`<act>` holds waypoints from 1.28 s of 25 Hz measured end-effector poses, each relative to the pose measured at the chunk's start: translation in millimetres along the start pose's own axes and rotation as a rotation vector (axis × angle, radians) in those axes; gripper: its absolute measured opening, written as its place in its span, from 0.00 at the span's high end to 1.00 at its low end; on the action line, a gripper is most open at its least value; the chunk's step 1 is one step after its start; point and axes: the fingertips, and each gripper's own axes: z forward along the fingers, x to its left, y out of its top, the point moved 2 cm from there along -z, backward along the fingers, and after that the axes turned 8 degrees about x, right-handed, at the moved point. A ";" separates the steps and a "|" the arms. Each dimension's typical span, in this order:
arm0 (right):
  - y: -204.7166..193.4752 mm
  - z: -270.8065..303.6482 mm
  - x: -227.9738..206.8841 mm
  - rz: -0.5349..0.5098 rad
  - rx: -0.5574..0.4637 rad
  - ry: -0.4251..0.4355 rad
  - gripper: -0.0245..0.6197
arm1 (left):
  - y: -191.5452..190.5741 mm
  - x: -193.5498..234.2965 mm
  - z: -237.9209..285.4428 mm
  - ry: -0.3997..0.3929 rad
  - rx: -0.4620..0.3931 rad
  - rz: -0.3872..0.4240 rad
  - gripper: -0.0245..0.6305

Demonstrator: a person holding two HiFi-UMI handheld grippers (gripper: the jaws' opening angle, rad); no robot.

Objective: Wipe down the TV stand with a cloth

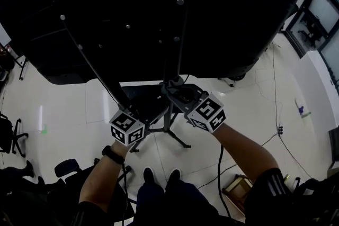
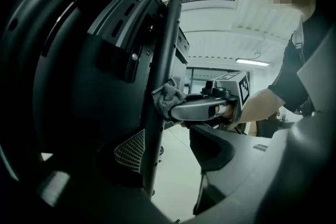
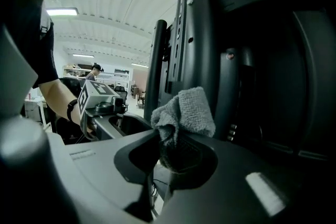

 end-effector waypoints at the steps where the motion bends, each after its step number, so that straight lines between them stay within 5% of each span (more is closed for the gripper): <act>1: -11.5 4.2 0.8 0.009 0.013 0.003 0.89 | -9.7 1.8 3.5 0.001 0.010 -0.006 0.52; 32: -313.3 147.5 33.7 0.210 0.303 0.053 0.89 | -300.1 65.7 92.3 -0.005 0.270 -0.187 0.52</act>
